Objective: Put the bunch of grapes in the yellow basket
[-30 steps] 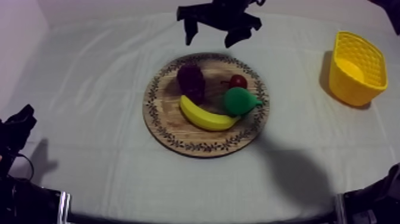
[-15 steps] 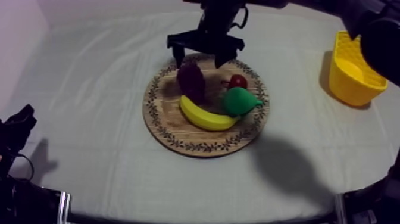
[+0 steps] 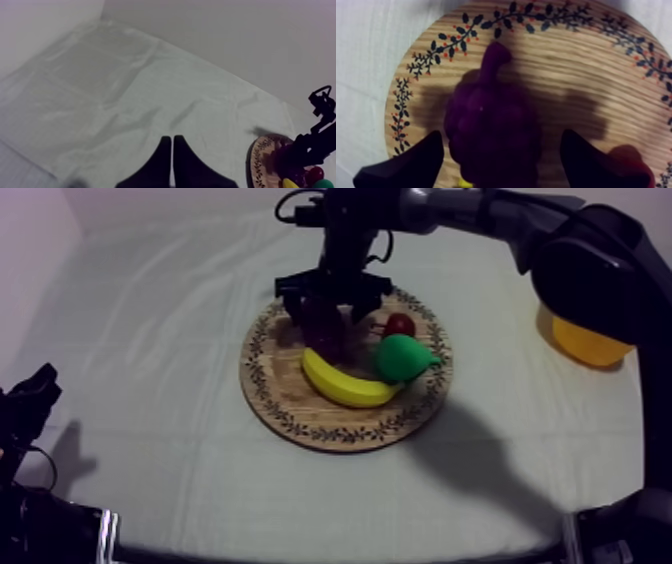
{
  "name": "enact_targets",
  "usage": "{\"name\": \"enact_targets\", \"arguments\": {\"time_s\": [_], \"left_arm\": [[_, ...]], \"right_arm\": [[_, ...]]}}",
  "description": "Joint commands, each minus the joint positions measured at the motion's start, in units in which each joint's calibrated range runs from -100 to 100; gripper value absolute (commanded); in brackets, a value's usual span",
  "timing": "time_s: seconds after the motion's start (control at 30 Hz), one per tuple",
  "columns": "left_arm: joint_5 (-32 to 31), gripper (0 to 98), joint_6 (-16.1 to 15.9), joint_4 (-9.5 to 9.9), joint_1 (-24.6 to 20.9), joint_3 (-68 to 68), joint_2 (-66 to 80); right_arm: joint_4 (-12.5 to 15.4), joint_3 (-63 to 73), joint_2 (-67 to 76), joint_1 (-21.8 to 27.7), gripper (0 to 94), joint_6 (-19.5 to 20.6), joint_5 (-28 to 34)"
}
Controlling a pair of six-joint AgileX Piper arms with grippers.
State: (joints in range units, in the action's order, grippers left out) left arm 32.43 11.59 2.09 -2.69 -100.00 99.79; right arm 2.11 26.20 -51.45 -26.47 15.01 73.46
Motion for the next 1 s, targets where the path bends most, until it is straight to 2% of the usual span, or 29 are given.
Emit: {"name": "enact_targets", "arguments": {"time_s": [0.0,0.1,0.27,0.37,0.53,0.77,0.97], "left_arm": [[-0.01,0.1,0.01,-0.01,-0.03,0.00,-0.05],[-0.01,0.1,0.01,-0.01,-0.03,0.00,-0.05],[-0.01,0.1,0.01,-0.01,-0.03,0.00,-0.05],[-0.01,0.1,0.01,-0.01,-0.03,0.00,-0.05],[-0.01,0.1,0.01,-0.01,-0.03,0.00,-0.05],[-0.01,0.1,0.01,-0.01,-0.03,0.00,-0.05],[-0.01,0.1,0.01,-0.01,-0.03,0.00,-0.05]], "right_arm": [[0.11,1.14,-1.05,0.01,77.6,-0.09,0.78],[0.08,2.13,-2.06,0.02,72.4,-0.18,0.96],[-0.63,2.41,-2.44,-0.31,52.8,-0.15,0.92],[-1.12,2.05,-1.99,-0.47,48.2,-0.05,1.17],[-0.89,-2.02,2.68,-0.16,45.7,-0.92,1.25],[-1.68,-13.79,19.11,1.01,45.4,-2.33,1.14],[-1.45,-24.76,33.55,5.36,46.7,-4.88,0.31]]}}
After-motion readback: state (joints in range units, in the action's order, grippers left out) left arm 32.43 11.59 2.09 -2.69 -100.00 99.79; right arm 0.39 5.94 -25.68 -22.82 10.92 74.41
